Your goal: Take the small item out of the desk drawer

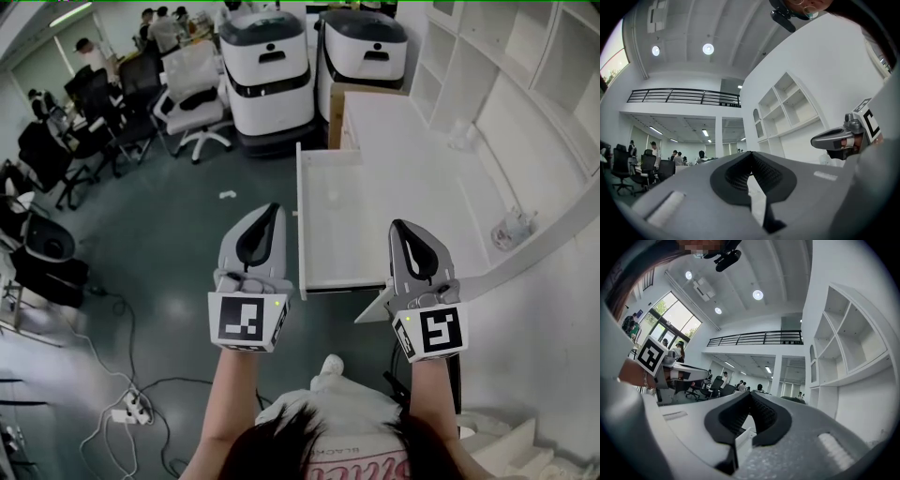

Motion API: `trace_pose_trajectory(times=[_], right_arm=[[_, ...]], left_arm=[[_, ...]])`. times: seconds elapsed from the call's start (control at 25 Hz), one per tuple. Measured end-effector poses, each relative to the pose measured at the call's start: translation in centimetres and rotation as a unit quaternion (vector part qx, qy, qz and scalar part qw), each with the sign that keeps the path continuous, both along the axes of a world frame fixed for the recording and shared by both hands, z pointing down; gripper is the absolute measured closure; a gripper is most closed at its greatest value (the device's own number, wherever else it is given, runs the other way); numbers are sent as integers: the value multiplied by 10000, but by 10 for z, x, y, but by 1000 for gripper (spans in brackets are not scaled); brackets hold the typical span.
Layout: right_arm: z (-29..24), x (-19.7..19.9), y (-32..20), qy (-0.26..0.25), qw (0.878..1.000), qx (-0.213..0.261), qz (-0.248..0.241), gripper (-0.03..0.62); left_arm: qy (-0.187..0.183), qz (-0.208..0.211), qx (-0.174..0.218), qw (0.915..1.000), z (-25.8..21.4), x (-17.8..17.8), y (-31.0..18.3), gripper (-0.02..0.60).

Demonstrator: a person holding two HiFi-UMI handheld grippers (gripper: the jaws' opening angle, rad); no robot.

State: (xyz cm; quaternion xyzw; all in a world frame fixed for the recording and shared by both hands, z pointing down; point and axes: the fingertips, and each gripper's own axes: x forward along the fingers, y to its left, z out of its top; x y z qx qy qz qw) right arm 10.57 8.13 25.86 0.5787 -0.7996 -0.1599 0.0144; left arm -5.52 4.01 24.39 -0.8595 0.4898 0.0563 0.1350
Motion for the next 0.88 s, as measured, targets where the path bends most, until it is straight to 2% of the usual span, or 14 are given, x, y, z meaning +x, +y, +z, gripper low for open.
trace_pose_trajectory(times=[0.4, 0.6, 0.88], right_arm=[[-3, 21, -65, 51, 9995, -91, -299, 592], [-1, 19, -82, -102, 9991, -104, -397, 592], [7, 13, -102, -70, 9988, -186, -444, 592]], left_arm=[[100, -421, -95, 9990, 1, 11, -53, 571], [99, -641, -112, 9978, -1, -4, -65, 571], [154, -705, -212, 9972, 9, -13, -88, 572]])
